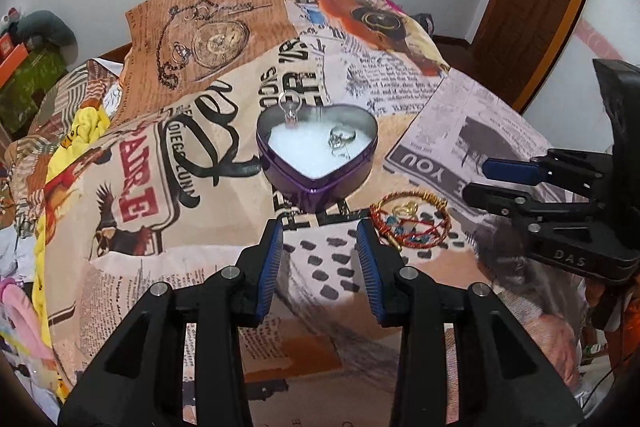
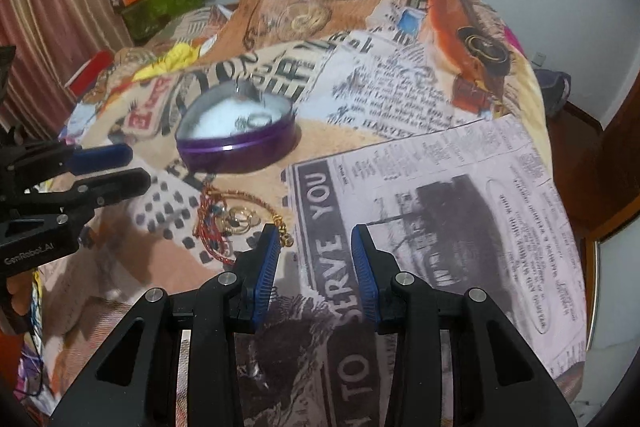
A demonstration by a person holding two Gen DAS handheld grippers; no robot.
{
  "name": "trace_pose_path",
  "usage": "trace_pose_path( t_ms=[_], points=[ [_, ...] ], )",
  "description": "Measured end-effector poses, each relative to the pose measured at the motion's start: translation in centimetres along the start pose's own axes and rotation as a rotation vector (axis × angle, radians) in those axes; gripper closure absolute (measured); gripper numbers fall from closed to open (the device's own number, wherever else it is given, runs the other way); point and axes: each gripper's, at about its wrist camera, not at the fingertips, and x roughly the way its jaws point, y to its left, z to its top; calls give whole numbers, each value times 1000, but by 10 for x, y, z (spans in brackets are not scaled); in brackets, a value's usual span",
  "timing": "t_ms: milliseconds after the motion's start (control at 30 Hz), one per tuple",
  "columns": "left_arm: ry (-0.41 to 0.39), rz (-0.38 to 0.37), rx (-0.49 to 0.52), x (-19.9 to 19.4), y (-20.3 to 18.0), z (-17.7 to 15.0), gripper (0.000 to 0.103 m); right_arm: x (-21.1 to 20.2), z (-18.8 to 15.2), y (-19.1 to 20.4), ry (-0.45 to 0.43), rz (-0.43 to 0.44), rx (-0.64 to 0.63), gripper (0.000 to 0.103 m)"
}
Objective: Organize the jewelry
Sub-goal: 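Grasp the red-and-gold beaded bracelet with the right tool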
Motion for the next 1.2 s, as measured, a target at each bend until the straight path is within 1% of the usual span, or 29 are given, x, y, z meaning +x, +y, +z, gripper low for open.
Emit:
trace_pose_path(
  t_ms=[233, 333, 400, 433, 567, 600, 667, 767, 967, 1100, 1200],
  points=[
    [31, -14, -14, 12, 4, -3, 66, 23, 2, 6, 48, 25, -32, 69],
    [40, -17, -20, 16, 5, -4, 66, 29, 1, 13, 53, 14, -75, 69],
    [44, -19, -21, 18, 5, -5, 66, 30, 0, 17, 40, -2, -101, 69],
    [45, -19, -22, 19, 4, -5, 66, 30, -1, 18, 35, -4, -105, 71],
    [48, -23, -22, 20, 4, -5, 66, 30, -3, 20, 24, 38, -101, 90],
    [49, -24, -22, 20, 3, -5, 66, 30, -4, 22, 22, 41, -107, 93],
    [47, -26, -22, 19, 3, -5, 66, 29, -3, 25, 19, 26, -115, 93],
    [44, -27, -19, 17, 1, -5, 66, 27, -2, 25, 14, 58, -93, 93],
    [48, -30, -18, 14, -2, -7, 66, 5, 3, 22, -52, 80, -59, 93],
    [50, -40, -7, 13, -8, -7, 66, -12, 7, 16, -103, 64, -39, 93],
    [49, -45, 4, 14, -13, -5, 66, -20, 7, 9, -129, 35, -21, 93]
  ],
)
